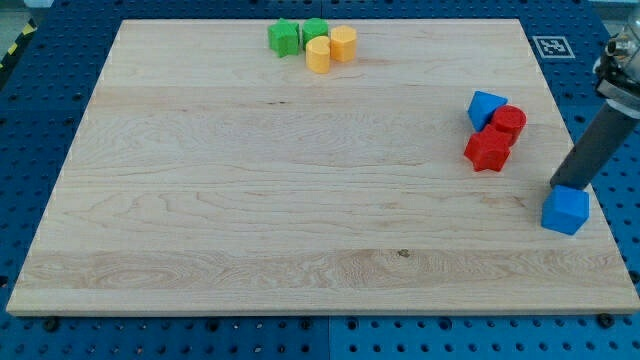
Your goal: Make a triangle with red blocks and the triangle
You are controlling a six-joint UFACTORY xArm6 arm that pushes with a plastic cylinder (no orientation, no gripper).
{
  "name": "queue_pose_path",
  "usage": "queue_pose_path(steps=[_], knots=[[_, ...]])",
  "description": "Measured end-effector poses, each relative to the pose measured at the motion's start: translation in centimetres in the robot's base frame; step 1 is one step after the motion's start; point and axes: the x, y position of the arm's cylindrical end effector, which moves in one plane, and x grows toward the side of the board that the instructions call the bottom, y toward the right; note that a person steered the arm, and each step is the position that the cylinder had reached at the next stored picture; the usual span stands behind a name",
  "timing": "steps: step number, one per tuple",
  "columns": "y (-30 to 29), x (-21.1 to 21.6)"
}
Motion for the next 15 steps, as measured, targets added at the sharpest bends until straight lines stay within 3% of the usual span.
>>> queue_pose_path(steps=[2,3,6,7,9,12,15], knots=[[-2.1,3.4],[-2.1,1.5],[0.3,-11.0],[0.3,-13.2],[-5.6,-13.2],[-3.4,-14.7],[-4.5,-11.2]])
